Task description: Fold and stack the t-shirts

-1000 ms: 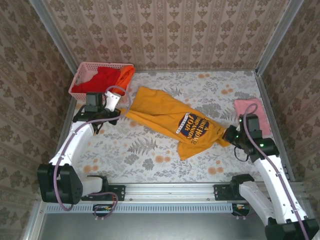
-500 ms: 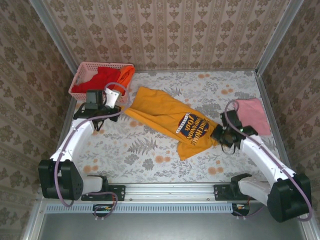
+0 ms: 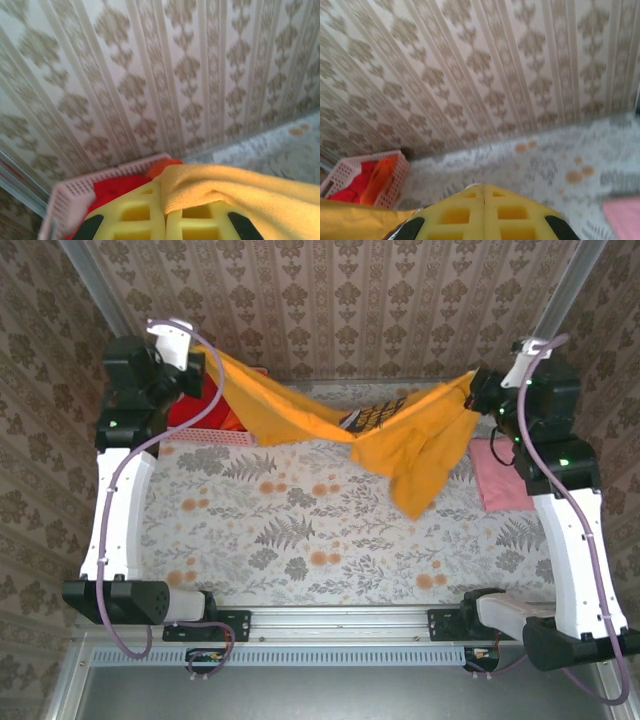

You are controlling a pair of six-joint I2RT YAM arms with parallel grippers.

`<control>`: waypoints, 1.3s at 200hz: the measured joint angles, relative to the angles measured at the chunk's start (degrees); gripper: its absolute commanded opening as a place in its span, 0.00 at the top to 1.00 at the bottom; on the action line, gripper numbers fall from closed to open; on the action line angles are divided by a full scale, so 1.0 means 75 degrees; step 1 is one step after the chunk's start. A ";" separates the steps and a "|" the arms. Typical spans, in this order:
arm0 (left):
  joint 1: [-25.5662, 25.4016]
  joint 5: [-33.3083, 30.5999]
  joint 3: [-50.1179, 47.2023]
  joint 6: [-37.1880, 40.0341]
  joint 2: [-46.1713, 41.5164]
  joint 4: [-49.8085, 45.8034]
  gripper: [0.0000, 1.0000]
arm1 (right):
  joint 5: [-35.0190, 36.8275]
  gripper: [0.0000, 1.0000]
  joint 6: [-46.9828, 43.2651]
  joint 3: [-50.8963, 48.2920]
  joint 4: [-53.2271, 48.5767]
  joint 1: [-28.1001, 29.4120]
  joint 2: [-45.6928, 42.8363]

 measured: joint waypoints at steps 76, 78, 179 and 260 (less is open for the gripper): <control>0.0102 -0.0038 0.0912 0.0061 -0.0723 -0.0236 1.00 | -0.0058 1.00 -0.0854 0.1454 -0.0032 -0.0006 -0.1139; 0.0102 -0.0032 0.0924 0.0047 -0.0723 -0.0233 1.00 | -0.0061 1.00 -0.0871 0.1498 -0.0035 -0.0006 -0.1137; 0.0102 0.0396 -0.0146 -0.0458 -0.0204 0.0195 1.00 | -0.0510 1.00 -0.0866 0.0901 -0.0038 -0.0137 0.0740; 0.0111 0.0388 -0.1128 -0.0475 -0.0557 0.0055 1.00 | -0.0912 1.00 -0.0216 -0.0638 -0.0032 -0.0149 -0.0589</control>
